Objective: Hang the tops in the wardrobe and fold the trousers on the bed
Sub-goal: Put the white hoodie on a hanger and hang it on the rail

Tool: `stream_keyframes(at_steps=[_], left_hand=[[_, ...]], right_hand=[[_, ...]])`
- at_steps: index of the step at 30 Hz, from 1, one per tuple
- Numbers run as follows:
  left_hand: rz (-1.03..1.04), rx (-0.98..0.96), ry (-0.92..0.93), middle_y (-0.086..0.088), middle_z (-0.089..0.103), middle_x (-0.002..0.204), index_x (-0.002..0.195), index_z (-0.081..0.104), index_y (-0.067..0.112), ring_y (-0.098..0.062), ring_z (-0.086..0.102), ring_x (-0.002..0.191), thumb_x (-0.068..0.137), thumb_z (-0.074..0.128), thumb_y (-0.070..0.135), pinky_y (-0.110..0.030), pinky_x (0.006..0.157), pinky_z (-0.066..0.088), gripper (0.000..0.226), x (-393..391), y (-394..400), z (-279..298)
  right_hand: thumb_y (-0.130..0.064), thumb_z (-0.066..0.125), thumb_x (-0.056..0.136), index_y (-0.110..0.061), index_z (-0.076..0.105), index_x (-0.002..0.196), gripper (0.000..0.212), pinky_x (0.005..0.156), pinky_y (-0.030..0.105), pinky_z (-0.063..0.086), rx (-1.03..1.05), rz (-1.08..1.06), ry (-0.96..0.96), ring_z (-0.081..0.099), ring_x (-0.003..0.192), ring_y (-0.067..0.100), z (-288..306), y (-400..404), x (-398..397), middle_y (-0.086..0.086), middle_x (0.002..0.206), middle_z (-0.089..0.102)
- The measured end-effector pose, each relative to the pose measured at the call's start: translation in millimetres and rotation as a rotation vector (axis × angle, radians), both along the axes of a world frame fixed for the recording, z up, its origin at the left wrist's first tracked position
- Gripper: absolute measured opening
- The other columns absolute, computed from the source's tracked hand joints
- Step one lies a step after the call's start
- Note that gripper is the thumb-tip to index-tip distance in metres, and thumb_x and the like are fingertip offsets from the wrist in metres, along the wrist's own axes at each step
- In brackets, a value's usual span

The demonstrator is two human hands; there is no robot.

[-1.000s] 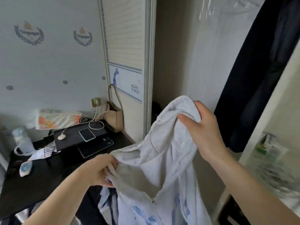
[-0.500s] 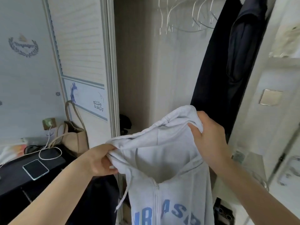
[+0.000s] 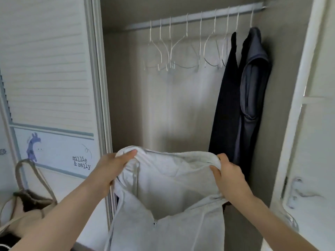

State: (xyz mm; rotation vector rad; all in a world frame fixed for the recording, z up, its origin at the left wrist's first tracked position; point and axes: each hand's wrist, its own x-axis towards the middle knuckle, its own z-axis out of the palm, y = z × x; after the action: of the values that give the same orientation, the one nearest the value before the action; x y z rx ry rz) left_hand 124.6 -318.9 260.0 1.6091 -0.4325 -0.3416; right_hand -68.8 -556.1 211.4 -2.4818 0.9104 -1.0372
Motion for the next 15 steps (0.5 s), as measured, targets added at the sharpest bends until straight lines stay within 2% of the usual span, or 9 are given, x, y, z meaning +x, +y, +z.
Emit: stream_keyframes(at_steps=[4,8,9,11,13,15], left_hand=[[-0.021,-0.135,-0.087,-0.002,0.076,0.080,0.084,0.070,0.021,-0.022,0.071,0.081,0.081,0.075,0.041,-0.033,0.078,0.055,0.021,21.0,-16.8,11.1],[-0.096,-0.227,-0.239,0.010,0.074,0.075,0.090,0.072,0.024,-0.006,0.070,0.068,0.085,0.072,0.038,-0.016,0.055,0.050,0.015,31.7,-38.1,31.5],[-0.112,-0.242,-0.269,0.008,0.074,0.075,0.090,0.072,0.022,-0.007,0.070,0.070,0.085,0.072,0.037,-0.017,0.056,0.050,0.015,34.8,-43.1,37.5],[-0.130,-0.254,-0.325,0.002,0.074,0.080,0.089,0.073,0.019,-0.016,0.071,0.078,0.087,0.071,0.034,-0.026,0.065,0.055,0.015,41.4,-52.8,49.1],[-0.130,-0.260,-0.379,0.000,0.073,0.082,0.086,0.071,0.020,-0.019,0.069,0.081,0.088,0.070,0.031,-0.033,0.074,0.055,0.011,49.1,-64.0,59.6],[-0.127,-0.262,-0.430,-0.009,0.072,0.087,0.088,0.071,0.012,-0.023,0.068,0.083,0.088,0.070,0.028,-0.041,0.077,0.055,0.016,55.6,-75.0,68.9]], right_hand=[[-0.034,0.047,0.098,-0.019,0.039,0.088,0.019,0.065,0.035,0.050,0.053,-0.071,0.193,0.057,0.073,0.021,2.5,6.4,10.6,-0.001,0.079,0.054],[-0.031,0.043,0.097,-0.021,0.036,0.076,0.024,0.065,0.034,0.046,0.067,-0.122,0.344,0.058,0.080,0.024,19.6,7.4,15.0,-0.001,0.082,0.054],[-0.030,0.043,0.095,-0.021,0.037,0.075,0.023,0.065,0.034,0.045,0.073,-0.129,0.391,0.058,0.080,0.024,28.0,6.8,16.3,-0.001,0.083,0.054],[-0.030,0.045,0.092,-0.019,0.048,0.081,0.016,0.069,0.034,0.047,0.084,-0.121,0.444,0.059,0.084,0.023,50.1,7.5,19.3,0.000,0.089,0.057],[-0.031,0.049,0.093,-0.016,0.058,0.098,0.018,0.079,0.036,0.050,-0.011,-0.116,0.355,0.058,0.094,0.025,80.8,7.3,26.0,0.004,0.102,0.057],[-0.027,0.050,0.095,-0.011,0.059,0.106,0.022,0.086,0.040,0.048,-0.213,-0.132,0.163,0.057,0.100,0.030,120.1,6.5,36.3,0.008,0.107,0.055]])
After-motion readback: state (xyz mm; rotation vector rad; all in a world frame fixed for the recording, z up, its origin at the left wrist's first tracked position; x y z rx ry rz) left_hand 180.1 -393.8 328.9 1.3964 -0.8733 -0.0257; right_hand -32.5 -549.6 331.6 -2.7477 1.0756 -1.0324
